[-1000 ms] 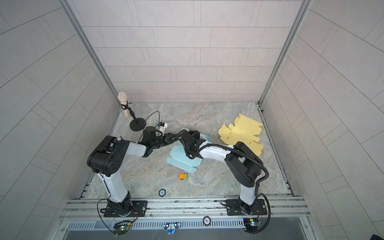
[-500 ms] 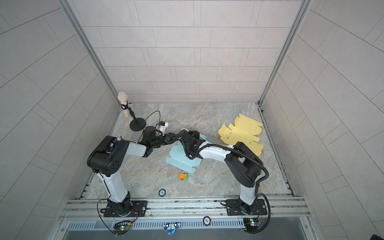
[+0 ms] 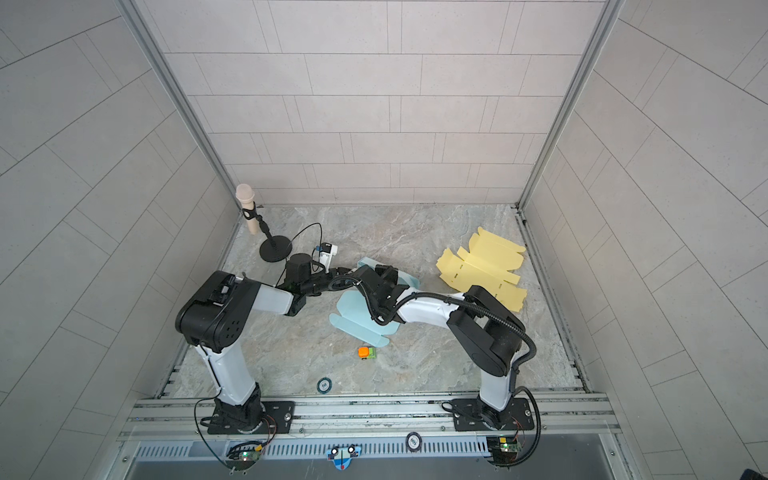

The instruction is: Fold the paper box

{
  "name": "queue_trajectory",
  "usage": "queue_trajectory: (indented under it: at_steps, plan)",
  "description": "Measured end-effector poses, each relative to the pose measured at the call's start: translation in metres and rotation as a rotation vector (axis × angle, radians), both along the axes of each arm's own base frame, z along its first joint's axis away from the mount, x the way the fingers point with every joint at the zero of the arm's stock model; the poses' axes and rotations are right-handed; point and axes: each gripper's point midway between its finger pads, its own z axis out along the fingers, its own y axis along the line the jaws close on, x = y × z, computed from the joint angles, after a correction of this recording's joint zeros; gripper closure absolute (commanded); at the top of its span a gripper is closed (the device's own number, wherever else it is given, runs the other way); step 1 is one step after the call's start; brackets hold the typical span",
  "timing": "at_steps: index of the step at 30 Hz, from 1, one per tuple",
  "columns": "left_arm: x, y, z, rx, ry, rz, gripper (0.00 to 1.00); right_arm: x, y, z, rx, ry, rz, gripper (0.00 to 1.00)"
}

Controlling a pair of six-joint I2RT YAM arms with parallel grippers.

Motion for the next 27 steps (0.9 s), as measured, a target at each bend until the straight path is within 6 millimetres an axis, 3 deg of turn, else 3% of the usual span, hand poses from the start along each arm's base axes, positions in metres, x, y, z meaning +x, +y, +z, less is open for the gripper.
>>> queue_trajectory:
  at_steps: [27]
  plan:
    - [-0.018,-0.005,-0.013,0.109,-0.042,-0.012,0.44,-0.027,0.006,0.006,-0.038,-0.066,0.055,1.0]
